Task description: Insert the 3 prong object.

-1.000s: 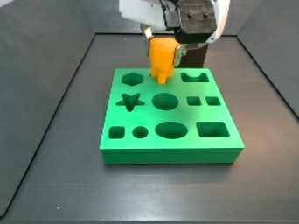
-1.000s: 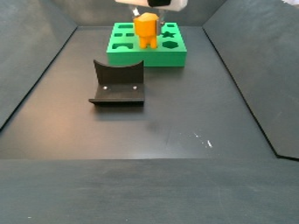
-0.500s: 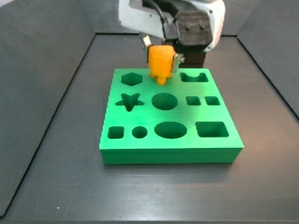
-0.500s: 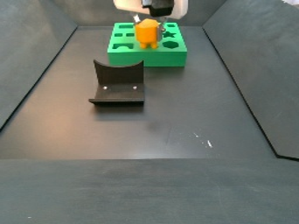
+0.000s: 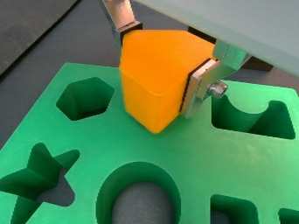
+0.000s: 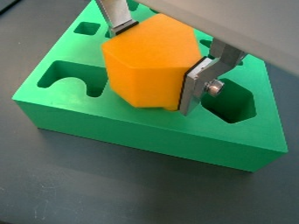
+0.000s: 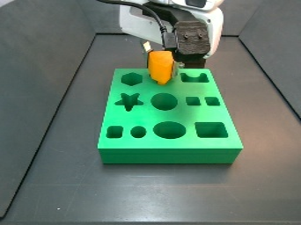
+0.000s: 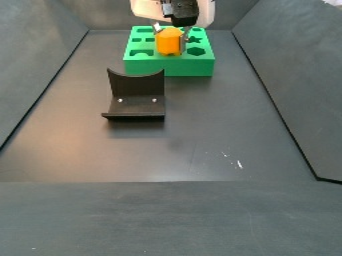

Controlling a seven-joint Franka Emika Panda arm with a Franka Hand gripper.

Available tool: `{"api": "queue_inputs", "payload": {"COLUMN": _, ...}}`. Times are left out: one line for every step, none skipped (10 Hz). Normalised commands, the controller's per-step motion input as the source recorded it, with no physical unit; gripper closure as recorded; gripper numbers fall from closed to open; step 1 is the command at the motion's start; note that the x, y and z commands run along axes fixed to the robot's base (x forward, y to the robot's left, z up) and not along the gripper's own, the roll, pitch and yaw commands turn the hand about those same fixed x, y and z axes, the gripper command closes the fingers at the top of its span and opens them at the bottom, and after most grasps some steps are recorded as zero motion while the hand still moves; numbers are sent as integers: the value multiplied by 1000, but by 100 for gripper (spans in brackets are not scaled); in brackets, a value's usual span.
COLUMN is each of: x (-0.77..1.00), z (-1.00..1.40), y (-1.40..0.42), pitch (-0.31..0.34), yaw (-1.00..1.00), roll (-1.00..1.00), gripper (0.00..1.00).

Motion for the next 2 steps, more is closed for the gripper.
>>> {"api": "queue_inputs", "payload": {"x": 0, "z": 0, "y": 0, "pitch": 7, "yaw": 0, "roll": 0, "gripper": 100}}
{"api": "queue_inputs", "payload": {"x": 0, "z": 0, "y": 0, "pitch": 0, "yaw": 0, "roll": 0, "gripper": 100}}
